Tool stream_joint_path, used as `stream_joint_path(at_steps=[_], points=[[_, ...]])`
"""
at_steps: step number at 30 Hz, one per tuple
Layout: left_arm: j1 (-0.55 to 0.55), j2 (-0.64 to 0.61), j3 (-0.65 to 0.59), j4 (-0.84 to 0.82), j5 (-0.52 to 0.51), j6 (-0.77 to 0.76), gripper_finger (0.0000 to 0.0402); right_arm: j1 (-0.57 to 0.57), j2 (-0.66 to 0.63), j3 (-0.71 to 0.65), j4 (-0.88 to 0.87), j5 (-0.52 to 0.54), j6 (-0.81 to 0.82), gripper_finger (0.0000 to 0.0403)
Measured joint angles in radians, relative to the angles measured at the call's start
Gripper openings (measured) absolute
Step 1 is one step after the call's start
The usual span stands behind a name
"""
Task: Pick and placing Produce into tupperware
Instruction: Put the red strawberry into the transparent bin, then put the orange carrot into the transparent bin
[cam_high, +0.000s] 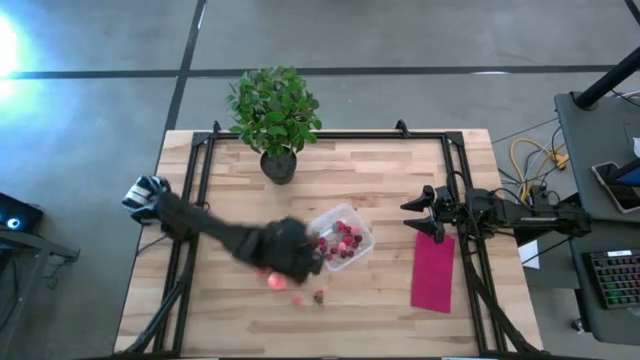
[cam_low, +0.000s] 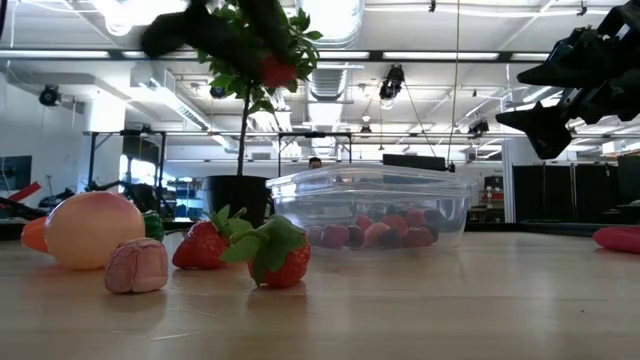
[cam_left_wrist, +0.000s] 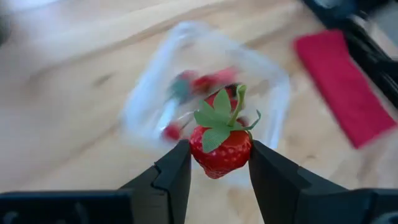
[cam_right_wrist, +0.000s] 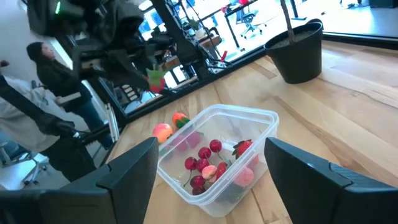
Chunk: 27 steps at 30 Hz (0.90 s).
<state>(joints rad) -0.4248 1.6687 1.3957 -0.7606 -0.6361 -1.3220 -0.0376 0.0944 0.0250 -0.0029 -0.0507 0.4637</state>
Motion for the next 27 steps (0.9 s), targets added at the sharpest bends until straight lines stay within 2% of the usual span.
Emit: stream_joint_path(at_steps=[2, 4, 9, 13, 20, 24, 27], points=[[0.094, 0.009, 0.000, 0.151, 0.108, 0.238, 0.0127, 0.000, 0.000, 0.000, 0.000, 0.000, 0.000, 0.0286], [0.169, 0.024, 0.004, 0.242, 0.215, 0.395, 0.0127, 0.000, 0.000, 0.000, 0.000, 0.000, 0.000, 0.0286], [0.277, 0.077, 0.009, 0.202, 0.345, 0.512, 0.0130, 0.000, -0.001, 0.000, 0.000, 0.000, 0.000, 0.0286], [0.307, 0.108, 0.010, 0.200, 0.478, 0.544, 0.0155, 0.000, 0.000, 0.000, 0.000, 0.000, 0.000, 0.0286], [0.316, 0.145, 0.021, 0.202, 0.487, 0.517, 0.0220, 0.000, -0.001, 0.000, 0.000, 0.000, 0.000, 0.0286], [0.312, 0.130, 0.020, 0.183, 0.481, 0.474, 0.0237, 0.000, -0.001, 0.000, 0.000, 0.000, 0.000, 0.0286], [0.259, 0.075, 0.020, 0.130, 0.395, 0.411, 0.0236, 0.000, -0.001, 0.000, -0.001, 0.000, 0.000, 0.0286]])
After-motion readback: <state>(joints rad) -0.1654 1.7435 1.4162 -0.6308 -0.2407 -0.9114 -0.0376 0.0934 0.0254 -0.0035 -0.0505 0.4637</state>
